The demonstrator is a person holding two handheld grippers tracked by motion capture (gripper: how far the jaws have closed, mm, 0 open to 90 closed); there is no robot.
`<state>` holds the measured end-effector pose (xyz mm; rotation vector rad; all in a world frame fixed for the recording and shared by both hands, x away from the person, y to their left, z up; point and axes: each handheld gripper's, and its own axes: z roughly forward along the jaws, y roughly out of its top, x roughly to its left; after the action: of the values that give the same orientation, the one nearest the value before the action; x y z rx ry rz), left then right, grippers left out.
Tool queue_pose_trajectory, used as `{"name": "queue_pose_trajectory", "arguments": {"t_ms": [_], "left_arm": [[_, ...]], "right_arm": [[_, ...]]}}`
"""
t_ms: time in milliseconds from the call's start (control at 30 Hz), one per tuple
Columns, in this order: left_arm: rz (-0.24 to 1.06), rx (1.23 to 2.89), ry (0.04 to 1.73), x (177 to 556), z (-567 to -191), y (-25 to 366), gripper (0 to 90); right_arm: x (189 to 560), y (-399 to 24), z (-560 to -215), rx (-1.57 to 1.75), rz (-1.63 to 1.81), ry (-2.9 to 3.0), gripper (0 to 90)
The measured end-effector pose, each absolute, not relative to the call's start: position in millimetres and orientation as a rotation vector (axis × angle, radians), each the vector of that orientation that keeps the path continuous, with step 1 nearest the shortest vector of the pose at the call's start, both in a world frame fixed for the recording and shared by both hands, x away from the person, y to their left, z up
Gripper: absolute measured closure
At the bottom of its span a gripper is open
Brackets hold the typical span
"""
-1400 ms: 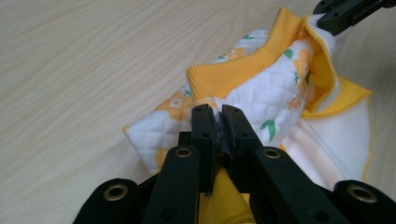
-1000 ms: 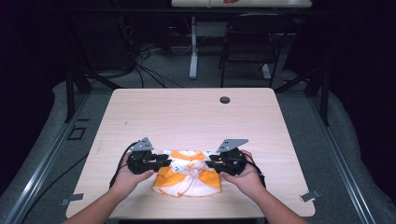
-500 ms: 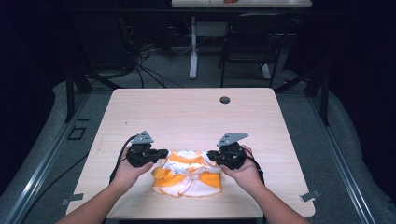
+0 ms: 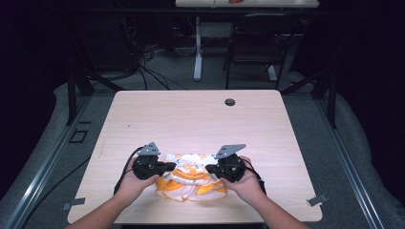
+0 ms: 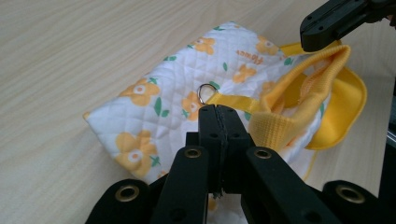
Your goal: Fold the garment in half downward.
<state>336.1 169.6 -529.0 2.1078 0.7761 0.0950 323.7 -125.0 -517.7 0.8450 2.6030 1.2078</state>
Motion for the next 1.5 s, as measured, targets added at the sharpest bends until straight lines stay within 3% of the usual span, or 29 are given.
{"name": "queue_pose_trajectory", "arguments": {"t_ms": [833,1500], "left_arm": [[0.065,2.198,0.754,296.0,-556.9,176.1,89.5],[0.062,2.183,0.769,296.2,-575.9,179.9,89.7]], "right_arm": [[277.4,-122.2,-551.6,0.800,1.164,2.714,88.7],[276.9,-124.8,-571.0,0.840,1.171,2.725,89.9]]}}
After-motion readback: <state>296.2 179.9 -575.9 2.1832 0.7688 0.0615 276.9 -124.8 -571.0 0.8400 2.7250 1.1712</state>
